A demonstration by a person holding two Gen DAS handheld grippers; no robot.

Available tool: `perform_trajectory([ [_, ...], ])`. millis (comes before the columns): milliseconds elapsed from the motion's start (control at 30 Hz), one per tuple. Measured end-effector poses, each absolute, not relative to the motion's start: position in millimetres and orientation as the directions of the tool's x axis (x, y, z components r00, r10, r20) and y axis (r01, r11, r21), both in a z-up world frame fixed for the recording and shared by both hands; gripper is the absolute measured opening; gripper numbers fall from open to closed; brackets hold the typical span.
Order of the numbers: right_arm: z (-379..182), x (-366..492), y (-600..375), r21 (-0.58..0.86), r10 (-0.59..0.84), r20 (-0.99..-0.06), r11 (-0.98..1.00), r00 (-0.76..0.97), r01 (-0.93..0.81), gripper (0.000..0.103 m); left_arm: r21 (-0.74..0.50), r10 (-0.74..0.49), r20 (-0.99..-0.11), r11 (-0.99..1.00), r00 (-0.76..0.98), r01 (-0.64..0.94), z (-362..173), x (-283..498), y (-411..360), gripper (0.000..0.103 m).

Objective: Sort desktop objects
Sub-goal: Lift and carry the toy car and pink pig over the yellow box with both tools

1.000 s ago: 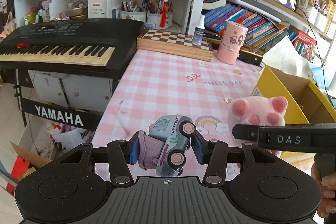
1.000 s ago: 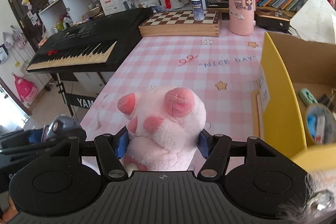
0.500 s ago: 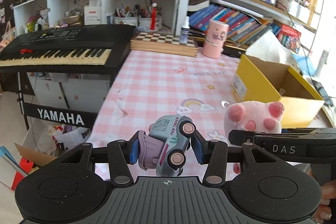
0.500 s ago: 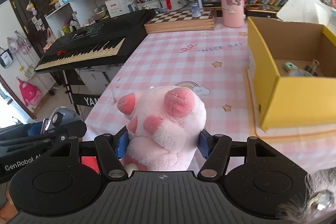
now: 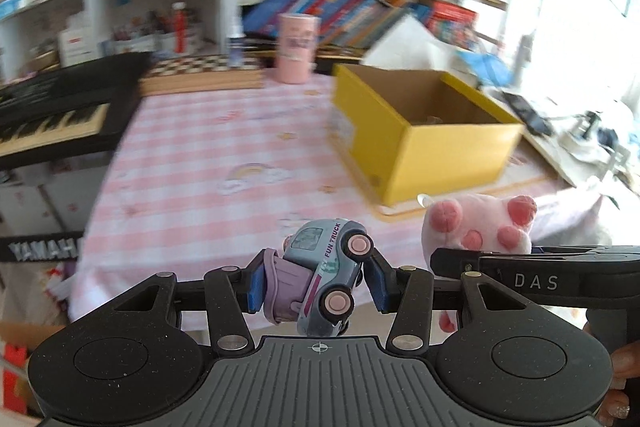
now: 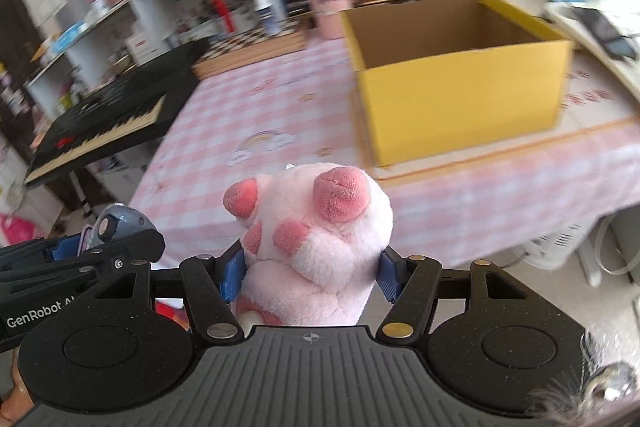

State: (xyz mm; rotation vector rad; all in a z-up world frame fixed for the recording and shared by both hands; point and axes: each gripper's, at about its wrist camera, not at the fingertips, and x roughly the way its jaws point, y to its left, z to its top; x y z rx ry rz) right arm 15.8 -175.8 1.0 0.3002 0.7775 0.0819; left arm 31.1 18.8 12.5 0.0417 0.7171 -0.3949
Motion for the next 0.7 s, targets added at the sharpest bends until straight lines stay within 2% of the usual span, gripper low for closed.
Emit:
perform_trajectory([
  [300,-4.9,-10.3,-225.1,0.288,0.062,-0.694,0.937,0.717,0.198,0.061,-0.106,-0.437,-0.650,0.862,0.621,0.496,6.4,30.7,-32.5,0.047],
  [700,-5.7,4.5,-285.1,0.277,0.019,-0.711,0.927,0.703,0.255,0.061,-0.109,-0.476,-0.661,0.826,0.580,0.553,4.3,53.6,-102.3,0.047],
])
